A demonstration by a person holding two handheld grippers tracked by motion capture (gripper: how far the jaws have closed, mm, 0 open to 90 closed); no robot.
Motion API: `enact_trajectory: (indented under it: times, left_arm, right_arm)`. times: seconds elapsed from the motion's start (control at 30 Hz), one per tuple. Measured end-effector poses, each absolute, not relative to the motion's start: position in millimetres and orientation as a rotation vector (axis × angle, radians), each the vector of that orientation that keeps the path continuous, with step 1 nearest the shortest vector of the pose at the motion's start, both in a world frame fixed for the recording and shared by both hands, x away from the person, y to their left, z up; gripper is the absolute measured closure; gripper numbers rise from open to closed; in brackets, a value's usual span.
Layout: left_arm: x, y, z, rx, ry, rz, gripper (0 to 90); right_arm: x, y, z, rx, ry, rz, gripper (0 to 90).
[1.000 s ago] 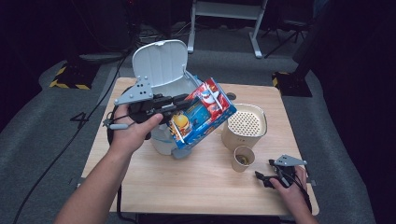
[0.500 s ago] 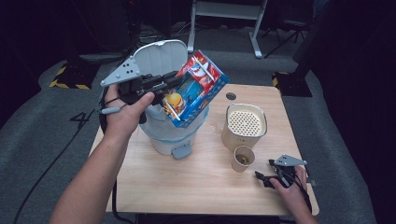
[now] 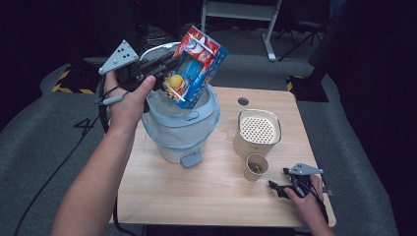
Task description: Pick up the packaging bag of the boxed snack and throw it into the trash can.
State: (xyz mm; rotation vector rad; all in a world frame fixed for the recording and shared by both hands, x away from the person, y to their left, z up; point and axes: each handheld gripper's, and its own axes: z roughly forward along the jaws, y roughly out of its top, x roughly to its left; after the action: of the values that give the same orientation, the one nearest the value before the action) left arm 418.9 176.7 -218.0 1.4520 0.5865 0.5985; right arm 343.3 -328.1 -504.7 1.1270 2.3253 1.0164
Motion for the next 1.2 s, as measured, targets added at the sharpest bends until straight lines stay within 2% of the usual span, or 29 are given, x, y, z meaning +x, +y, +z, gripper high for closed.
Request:
enact_trajectory:
  times: [0.6,1.2]
  left_arm:
    - [437,183,-223,1.406,0.677,0.72,79.2]
    - [448,174,-235,1.44,0.704,0.718,77.9]
  right_arm:
    - [343,-328,-505,1.127,2.325,1.017,16.1]
    - [343,-328,-505,1.127,2.325,1.017,16.1]
